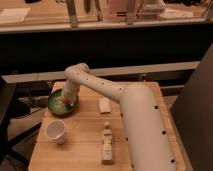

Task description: Place the pepper in the ceramic bowl

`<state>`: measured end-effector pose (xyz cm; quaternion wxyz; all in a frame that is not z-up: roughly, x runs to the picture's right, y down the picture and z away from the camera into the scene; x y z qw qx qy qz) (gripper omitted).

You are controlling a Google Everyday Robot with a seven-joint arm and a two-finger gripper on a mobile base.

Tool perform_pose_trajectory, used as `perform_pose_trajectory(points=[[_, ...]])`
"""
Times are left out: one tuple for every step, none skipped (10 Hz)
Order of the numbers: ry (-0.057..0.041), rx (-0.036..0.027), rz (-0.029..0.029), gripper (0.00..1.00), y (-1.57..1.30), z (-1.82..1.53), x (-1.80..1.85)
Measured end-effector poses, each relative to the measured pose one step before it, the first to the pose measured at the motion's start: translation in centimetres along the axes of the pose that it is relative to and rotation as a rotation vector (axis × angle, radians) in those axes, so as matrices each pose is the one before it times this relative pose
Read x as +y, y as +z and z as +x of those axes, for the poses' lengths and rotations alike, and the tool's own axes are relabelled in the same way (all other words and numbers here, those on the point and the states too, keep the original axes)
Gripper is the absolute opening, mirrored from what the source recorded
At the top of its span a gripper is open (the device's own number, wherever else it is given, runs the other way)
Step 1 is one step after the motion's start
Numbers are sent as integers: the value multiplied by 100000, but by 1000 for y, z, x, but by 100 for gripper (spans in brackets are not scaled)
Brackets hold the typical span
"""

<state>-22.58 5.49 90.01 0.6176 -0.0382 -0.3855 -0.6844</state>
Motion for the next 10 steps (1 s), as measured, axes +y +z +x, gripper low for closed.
perform_pose_trajectory(points=[[714, 658, -209, 43, -721, 685, 252], [-552, -270, 148, 54, -219, 268, -236], [-565, -121, -90, 64, 168, -282, -28], [47, 313, -126, 74, 300, -517, 117], [465, 533, 14, 80, -192, -62, 252], [314, 65, 233, 80, -282, 271, 86], [-230, 108, 191, 80, -168, 180, -45], [-668, -49, -169, 80, 91, -153, -157], [-338, 141, -47, 80, -9, -101, -21], [66, 107, -86, 80, -29, -42, 58]])
